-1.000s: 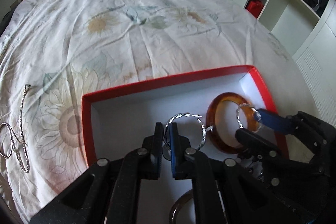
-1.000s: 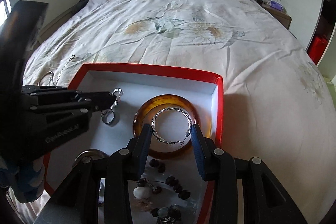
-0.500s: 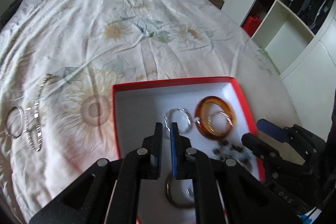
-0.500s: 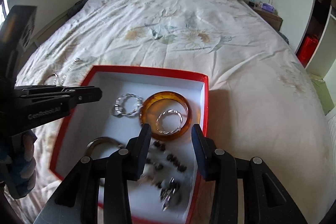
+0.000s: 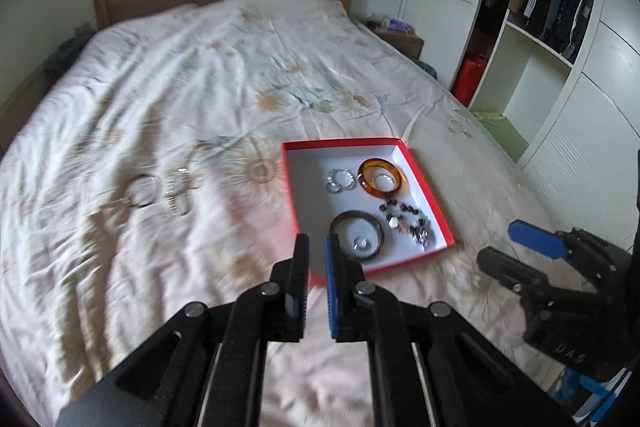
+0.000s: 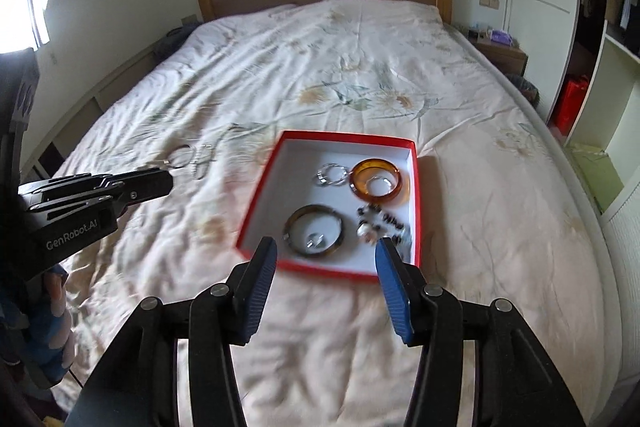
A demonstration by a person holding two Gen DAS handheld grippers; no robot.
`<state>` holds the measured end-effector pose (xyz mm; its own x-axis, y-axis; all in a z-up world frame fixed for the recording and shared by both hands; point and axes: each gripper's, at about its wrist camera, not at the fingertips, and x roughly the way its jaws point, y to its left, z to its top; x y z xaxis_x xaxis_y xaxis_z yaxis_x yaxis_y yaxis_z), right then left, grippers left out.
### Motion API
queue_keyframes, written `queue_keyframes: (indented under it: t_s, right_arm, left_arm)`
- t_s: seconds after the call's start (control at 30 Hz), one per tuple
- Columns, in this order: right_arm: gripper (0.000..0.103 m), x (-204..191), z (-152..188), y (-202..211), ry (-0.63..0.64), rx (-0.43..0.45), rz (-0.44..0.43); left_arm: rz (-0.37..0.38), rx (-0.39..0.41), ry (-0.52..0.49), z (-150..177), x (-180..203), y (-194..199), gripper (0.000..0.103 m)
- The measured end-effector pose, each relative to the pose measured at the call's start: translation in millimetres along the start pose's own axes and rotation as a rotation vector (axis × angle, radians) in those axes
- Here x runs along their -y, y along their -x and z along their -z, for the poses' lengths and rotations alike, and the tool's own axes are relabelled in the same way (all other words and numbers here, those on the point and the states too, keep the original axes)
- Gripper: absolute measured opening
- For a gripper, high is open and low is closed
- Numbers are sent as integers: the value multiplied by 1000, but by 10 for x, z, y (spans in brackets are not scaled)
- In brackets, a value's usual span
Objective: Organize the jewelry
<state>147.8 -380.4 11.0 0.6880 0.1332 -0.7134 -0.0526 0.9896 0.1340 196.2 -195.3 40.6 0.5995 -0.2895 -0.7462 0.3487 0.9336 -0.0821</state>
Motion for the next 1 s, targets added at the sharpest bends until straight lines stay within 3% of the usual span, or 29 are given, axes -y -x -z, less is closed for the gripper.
queue_keyframes:
  t_s: [0.13, 0.33, 0.57, 1.0]
  right_arm:
    - [55, -136, 174, 351, -12, 30, -5]
    - [55, -338, 400, 695, -15, 54, -15]
    - [55, -544, 612, 910, -24, 72, -41]
    - [59, -965, 767, 1113, 28, 100, -103]
  left_arm:
    - [-38, 50, -3, 240, 7, 472, 29]
    - [-70, 111, -40, 547, 32, 997, 36]
    - [-100, 159, -45, 813, -36, 1426, 38]
    - [-154, 199, -5, 1125, -272, 1869, 39]
